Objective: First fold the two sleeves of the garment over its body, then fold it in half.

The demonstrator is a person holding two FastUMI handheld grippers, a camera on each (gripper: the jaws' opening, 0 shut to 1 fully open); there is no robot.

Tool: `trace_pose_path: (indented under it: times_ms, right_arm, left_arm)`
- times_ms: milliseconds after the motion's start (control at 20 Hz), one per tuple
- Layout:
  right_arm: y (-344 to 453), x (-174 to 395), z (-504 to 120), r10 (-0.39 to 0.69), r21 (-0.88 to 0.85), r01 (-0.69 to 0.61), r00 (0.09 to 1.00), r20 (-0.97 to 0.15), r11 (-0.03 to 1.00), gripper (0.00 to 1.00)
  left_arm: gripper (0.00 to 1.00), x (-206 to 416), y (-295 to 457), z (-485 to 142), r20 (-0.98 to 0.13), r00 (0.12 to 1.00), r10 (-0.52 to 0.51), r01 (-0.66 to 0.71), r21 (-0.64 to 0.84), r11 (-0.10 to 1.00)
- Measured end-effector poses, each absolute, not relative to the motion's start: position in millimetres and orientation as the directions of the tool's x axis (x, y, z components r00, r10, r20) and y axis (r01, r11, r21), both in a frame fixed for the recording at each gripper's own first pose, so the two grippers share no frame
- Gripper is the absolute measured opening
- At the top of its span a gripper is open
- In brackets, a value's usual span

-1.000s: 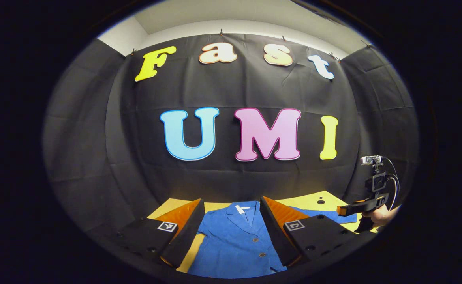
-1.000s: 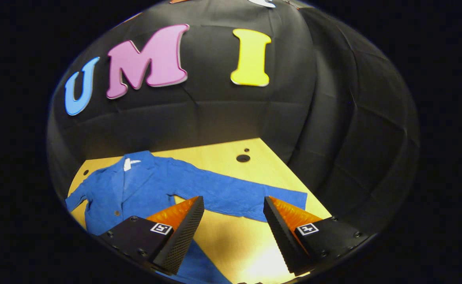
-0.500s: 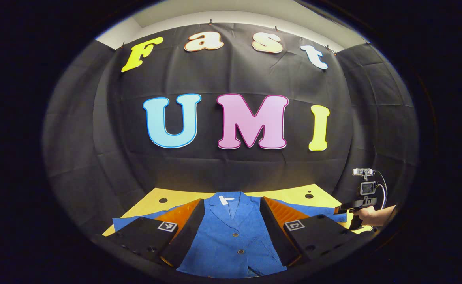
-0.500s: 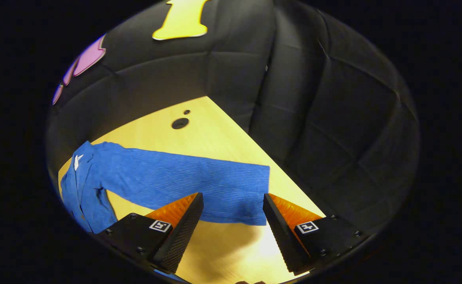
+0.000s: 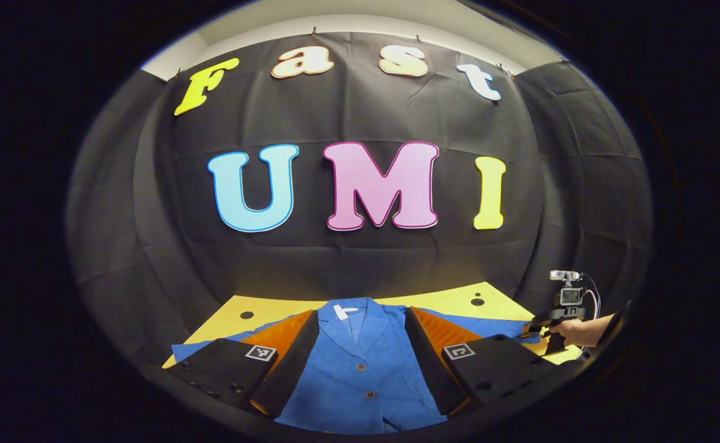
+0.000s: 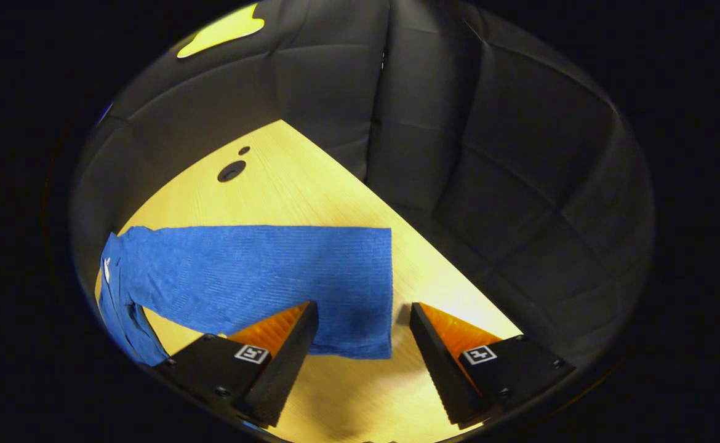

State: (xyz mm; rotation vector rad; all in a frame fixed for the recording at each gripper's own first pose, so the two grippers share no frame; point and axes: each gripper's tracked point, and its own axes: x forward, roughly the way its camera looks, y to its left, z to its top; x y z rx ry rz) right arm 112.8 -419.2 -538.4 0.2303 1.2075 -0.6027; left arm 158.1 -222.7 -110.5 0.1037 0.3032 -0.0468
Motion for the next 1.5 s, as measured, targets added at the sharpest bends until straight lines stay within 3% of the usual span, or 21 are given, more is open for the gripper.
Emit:
trace_pose_path:
  times_ms: [150,200,250,400,450,550,750,1050,1500]
  right_arm:
    - [-416,118,-540,-0.305,-0.136,0.54,0.237,-0.922,0.83,0.96]
    - [-413,119,-541,-0.298,-0.13,0.541,0.235,-0.925,0.831,0.87]
    - [-410,120,-540,-0.295,-0.125,0.545,0.236,-0.926,0.829,0.72]
    - [-399,127,-540,-0.271,-0.095,0.559,0.241,-0.932,0.824,0.1]
    - [-399,127,-541,-0.258,-0.083,0.556,0.246,-0.934,0.827,0.14]
    - [-390,128,-542,-0.196,-0.016,0.546,0.272,-0.942,0.838,0.06]
    - [-372,156,-525,-0.167,0.062,0.551,0.355,-0.92,0.832,0.05]
    - [-305,203,-479,-0.082,0.136,0.403,0.478,-0.875,0.905,0.05]
    - [-90,240,-449,0.269,0.379,0.134,0.496,-0.826,0.916,0.04]
  left_arm:
    - [0.81,157,-223,-111,-0.299,0.954,-0.031,0.063,0.099,0.993]
    - [0.81,155,-222,-112,-0.301,0.953,-0.028,0.06,0.097,0.993]
    - [0.81,154,-221,-112,-0.304,0.952,-0.025,0.056,0.095,0.994]
    - [0.81,149,-213,-111,-0.306,0.952,-0.003,0.037,0.106,0.994]
    - [0.81,148,-211,-109,-0.304,0.953,0.003,0.031,0.108,0.994]
    - [0.81,145,-205,-109,-0.304,0.953,0.019,0.016,0.112,0.994]
    - [0.81,138,-196,-109,-0.305,0.951,0.05,-0.016,0.113,0.993]
    - [0.81,124,-178,-111,-0.305,0.946,0.107,-0.077,0.107,0.991]
    - [0.81,93,-144,-122,-0.33,0.922,0.203,-0.175,0.112,0.978]
